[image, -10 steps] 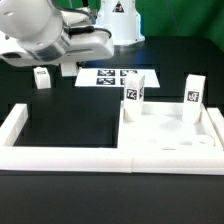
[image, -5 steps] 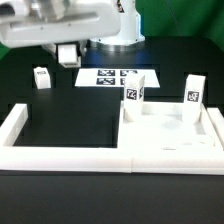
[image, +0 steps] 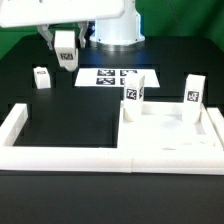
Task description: Assemble square table
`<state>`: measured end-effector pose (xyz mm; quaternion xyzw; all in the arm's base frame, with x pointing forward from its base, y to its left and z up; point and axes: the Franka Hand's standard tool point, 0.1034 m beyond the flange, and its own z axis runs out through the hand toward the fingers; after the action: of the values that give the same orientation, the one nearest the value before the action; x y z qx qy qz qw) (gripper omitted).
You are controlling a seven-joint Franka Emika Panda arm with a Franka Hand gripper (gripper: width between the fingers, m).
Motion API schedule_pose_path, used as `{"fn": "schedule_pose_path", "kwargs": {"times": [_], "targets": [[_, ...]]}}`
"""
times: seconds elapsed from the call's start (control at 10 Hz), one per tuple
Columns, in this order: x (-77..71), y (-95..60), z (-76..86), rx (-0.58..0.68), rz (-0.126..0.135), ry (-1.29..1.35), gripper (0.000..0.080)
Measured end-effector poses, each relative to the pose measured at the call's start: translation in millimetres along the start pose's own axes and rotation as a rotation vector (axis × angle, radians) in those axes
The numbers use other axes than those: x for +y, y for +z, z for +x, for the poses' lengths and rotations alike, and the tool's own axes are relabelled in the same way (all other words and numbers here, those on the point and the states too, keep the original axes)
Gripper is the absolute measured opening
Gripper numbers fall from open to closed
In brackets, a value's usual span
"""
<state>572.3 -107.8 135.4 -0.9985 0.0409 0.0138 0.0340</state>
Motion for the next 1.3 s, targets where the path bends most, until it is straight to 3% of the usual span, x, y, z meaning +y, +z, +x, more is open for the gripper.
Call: {"fn": "schedule_pose_path", "kwargs": {"times": [0.2, 0.4, 0.5, 0.8, 0.9, 1.1, 1.2, 1.3], "targets": [[-53.0, -8.7, 39.7, 0.136, 0.0, 0.085, 0.0291], [-110.6, -11.5, 74.1, 0.338, 0.028, 0.175, 0.0291], [-129.0, -6.1, 78.8, 0.395, 0.038, 0.19, 0.0291], [-130.0, 0.0, 74.8, 0.535, 0.027, 0.177, 0.0291], [-135.5, 3.5, 72.4, 0.536, 0.037, 0.198, 0.0291], [-192.0, 32.2, 56.1, 0.551, 0.06, 0.21, 0.0291], [-214.9, 38.1, 61.3, 0.555, 0.044, 0.195, 0.0291], [-218.6, 41.2, 66.4, 0.562, 0.0, 0.18, 0.0291]]}}
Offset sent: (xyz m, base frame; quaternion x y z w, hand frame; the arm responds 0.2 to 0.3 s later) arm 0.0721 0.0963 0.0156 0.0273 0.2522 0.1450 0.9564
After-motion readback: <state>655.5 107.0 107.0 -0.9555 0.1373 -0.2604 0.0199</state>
